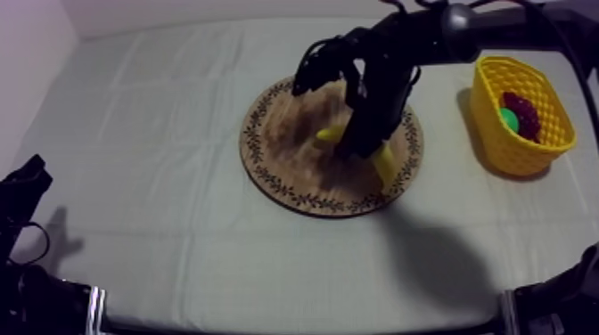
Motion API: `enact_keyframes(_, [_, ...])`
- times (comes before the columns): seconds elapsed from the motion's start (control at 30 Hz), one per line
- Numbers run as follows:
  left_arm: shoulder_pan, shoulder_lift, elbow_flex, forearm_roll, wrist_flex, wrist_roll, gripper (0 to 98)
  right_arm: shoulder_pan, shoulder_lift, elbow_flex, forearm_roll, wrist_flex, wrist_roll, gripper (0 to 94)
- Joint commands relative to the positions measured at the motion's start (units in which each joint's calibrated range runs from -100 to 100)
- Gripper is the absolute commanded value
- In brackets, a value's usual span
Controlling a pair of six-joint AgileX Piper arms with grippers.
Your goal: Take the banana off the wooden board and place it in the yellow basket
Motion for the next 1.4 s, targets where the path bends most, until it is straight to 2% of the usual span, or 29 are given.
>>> enact_keyframes(0.0, [0.01, 0.00, 0.03, 0.02, 0.00, 0.00, 0.1, -0.10, -1.57, -0.54, 0.26, 1.27, 0.50, 17.1])
enact_keyframes(0.2, [0.01, 0.00, 0.03, 0.02, 0.00, 0.00, 0.1, -0.09, -8.48, -1.29, 0.59, 3.85, 1.36, 17.9])
enact_keyframes(0.47, [0.01, 0.00, 0.03, 0.02, 0.00, 0.00, 0.1, 0.36, -19.06, -2.13, 0.27, 11.08, 2.05, 18.5])
enact_keyframes(0.8, [0.01, 0.00, 0.03, 0.02, 0.00, 0.00, 0.1, 0.41, -25.97, -3.17, 0.02, 16.66, 0.89, 18.2])
enact_keyframes(1.03, [0.01, 0.00, 0.03, 0.02, 0.00, 0.00, 0.1, 5.77, -26.83, -5.41, -0.74, 19.96, -0.16, 17.5])
enact_keyframes(1.37, [0.01, 0.00, 0.03, 0.02, 0.00, 0.00, 0.1, 16.47, -25.15, -6.47, -1.42, 20.21, 0.08, 18.4])
